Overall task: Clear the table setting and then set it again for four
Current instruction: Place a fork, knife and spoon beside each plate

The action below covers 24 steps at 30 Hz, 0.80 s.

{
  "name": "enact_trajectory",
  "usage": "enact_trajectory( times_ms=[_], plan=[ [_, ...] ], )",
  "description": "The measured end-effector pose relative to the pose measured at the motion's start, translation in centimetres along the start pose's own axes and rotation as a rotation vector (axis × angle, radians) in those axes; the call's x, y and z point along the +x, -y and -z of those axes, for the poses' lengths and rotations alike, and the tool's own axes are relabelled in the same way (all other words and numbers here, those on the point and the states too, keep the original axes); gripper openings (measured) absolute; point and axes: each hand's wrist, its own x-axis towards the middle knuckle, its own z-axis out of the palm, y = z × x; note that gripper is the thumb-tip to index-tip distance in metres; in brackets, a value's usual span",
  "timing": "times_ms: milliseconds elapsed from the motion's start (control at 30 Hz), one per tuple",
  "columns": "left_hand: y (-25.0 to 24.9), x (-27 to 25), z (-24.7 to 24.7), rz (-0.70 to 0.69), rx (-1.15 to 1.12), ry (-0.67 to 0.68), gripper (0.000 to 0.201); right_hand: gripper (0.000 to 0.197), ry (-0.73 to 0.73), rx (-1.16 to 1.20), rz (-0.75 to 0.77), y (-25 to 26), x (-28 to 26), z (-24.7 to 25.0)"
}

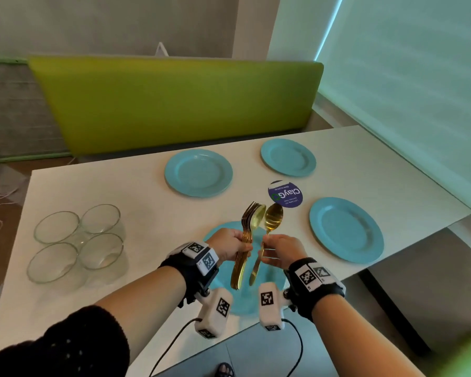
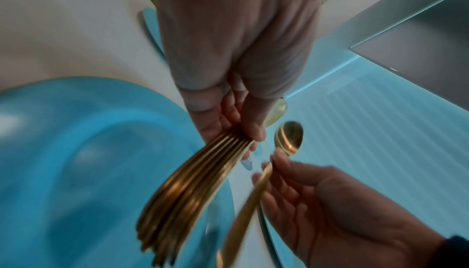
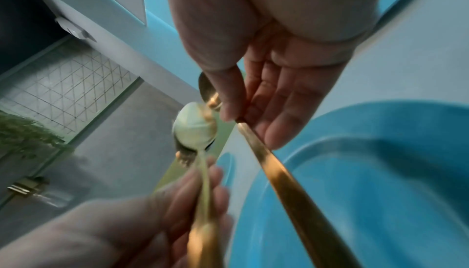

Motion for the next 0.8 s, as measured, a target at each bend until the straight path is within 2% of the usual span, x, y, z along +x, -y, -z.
enact_trajectory(
  times_ms=[233,367,533,633,800],
  plan=[
    [-1.8,4.0,0.0,0.027,-0.037,-0.12,0.016,0.013,-0.065,-0.347,-0.103,0.8,6.4,5.9],
    [-1.8,4.9,0.6,0.042,-0.073,-0.183,0.017,0.016,-0.006,-0.534,-0.138,-0.7,9.5,7.1],
    [-1.3,5.7,1.2,0.062,-0.101,-0.241,0.016,0.018,0.049,-0.63,-0.139,-1.9,11.0,7.0],
    [-1.4,6.0,1.2,0.066,-0.124,-0.249,0.016,0.025,0.025,-0.669,-0.13,-2.1,11.3,6.6],
    [-1.5,6.2,0.6,0.064,-0.113,-0.227,0.014,0.025,-0.02,-0.668,-0.109,-2.4,11.4,6.0]
  ],
)
